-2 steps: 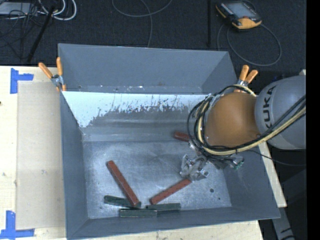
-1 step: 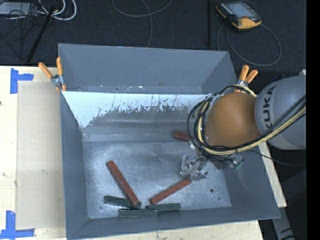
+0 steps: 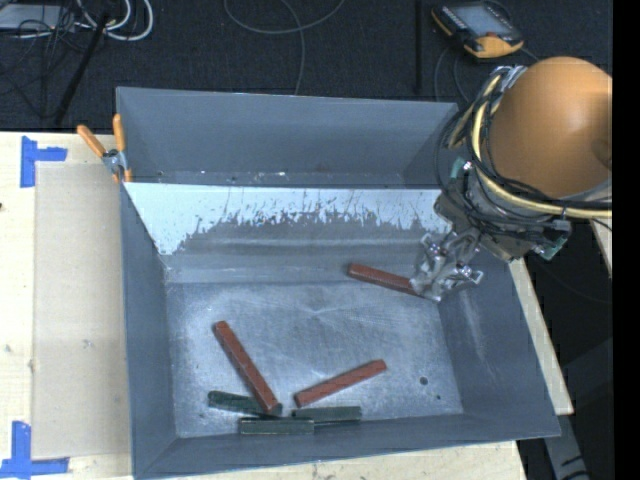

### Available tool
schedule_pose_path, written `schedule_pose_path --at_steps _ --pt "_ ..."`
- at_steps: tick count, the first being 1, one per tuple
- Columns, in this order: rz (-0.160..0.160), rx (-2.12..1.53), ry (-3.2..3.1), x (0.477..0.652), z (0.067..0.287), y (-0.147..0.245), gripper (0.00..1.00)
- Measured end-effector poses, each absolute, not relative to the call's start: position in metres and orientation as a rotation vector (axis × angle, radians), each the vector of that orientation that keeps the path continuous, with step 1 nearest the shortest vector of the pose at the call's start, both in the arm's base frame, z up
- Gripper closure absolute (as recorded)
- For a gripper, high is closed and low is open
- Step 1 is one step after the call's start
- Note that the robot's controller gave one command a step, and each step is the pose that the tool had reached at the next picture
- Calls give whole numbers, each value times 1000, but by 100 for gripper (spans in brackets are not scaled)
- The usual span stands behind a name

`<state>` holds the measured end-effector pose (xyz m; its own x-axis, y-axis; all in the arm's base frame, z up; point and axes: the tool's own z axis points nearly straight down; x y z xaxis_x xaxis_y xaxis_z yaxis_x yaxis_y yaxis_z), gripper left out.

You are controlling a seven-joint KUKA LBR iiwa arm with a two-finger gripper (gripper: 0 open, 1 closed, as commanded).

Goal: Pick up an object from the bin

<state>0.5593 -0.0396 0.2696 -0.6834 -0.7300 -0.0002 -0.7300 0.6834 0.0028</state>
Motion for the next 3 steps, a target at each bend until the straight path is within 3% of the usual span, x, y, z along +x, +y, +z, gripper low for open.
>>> schedule_pose_path --at_steps 1,2,3 --pt "1 1252 -2887 563 288 -42 100" --pt "-9 1242 -2878 558 159 -38 0" --pt "-4 1242 -2885 560 164 -39 0"
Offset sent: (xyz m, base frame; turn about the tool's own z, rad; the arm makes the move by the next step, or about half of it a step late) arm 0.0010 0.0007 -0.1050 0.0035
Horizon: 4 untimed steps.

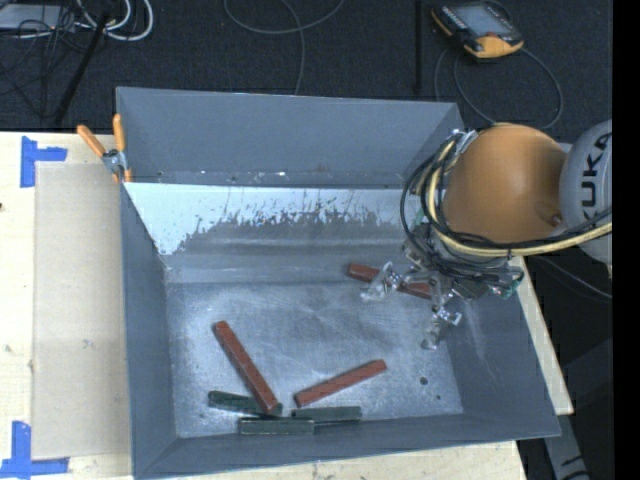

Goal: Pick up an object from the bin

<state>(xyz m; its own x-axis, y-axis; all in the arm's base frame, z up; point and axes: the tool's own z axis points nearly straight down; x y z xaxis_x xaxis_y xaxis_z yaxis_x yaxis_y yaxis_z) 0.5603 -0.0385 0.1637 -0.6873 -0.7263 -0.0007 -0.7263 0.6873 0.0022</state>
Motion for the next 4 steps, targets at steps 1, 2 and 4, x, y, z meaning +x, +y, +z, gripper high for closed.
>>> schedule_pose_path --at_steps 1,2,4 --pt "15 1394 -2811 533 81 -23 100" --pt "15 1395 -2811 533 81 -23 100" --pt "-3 1370 -2828 531 215 -5 0"
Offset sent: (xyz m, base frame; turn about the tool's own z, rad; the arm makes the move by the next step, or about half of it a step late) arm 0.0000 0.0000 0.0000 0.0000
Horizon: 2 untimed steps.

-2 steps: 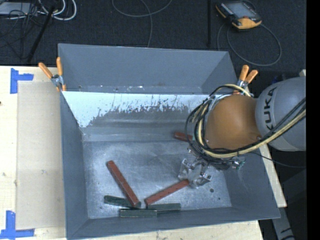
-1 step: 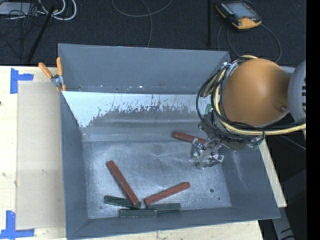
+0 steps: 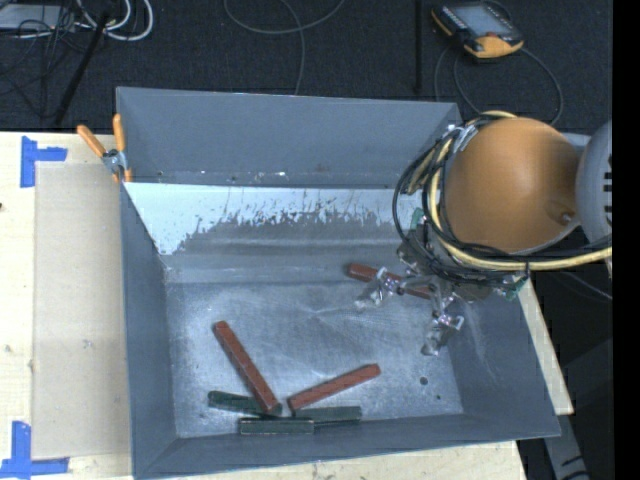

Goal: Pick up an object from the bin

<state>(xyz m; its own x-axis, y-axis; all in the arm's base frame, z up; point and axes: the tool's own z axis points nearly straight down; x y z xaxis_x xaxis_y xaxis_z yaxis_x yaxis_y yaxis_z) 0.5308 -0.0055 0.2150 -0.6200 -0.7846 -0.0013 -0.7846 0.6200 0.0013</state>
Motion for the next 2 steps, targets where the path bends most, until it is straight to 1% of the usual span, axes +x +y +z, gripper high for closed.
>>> schedule_pose_path --at_steps 1,2 --pt "3 -1368 2827 531 215 -6 0" --pt "-2 -1452 2781 513 164 9 0"
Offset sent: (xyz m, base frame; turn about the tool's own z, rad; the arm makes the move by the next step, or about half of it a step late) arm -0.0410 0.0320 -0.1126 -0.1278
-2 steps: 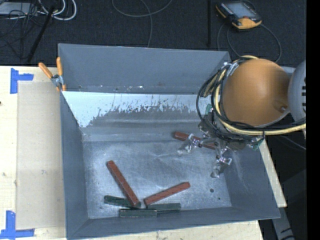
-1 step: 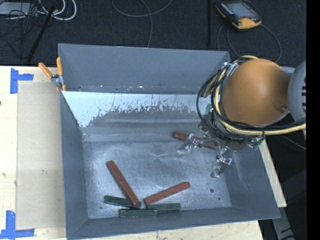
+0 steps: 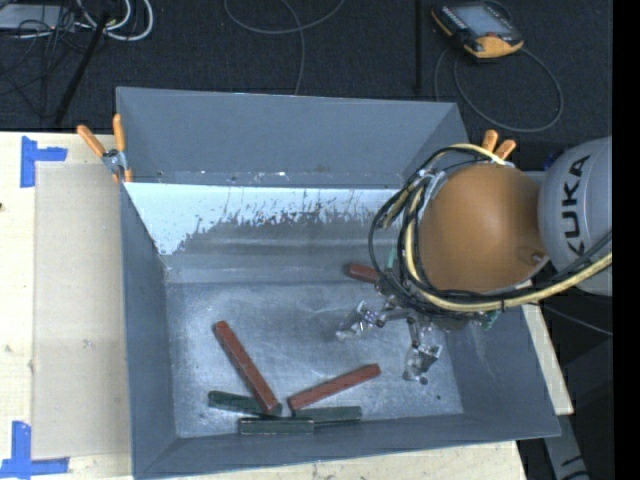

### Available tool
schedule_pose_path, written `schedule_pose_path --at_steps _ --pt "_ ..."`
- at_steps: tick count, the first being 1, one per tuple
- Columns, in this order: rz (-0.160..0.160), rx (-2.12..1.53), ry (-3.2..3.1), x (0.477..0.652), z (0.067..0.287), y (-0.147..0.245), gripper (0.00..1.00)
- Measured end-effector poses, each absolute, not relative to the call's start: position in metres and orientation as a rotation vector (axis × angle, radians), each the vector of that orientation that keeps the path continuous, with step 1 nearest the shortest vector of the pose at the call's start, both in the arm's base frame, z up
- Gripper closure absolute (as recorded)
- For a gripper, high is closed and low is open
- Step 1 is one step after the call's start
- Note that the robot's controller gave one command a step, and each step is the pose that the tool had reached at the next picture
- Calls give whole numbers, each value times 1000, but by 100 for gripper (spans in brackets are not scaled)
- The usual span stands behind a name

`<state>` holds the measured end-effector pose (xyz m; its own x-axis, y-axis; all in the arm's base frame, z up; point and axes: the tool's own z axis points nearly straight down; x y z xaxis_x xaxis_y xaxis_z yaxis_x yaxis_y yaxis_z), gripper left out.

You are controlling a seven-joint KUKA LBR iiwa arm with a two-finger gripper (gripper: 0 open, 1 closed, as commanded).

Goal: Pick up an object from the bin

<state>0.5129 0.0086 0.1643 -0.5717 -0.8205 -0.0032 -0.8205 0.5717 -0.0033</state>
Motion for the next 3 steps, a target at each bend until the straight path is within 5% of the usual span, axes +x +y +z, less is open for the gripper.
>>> schedule_pose_path --at_steps 1,3 --pt "0 -1562 2712 523 76 20 100" --pt "-1 -1564 2710 523 76 20 100"
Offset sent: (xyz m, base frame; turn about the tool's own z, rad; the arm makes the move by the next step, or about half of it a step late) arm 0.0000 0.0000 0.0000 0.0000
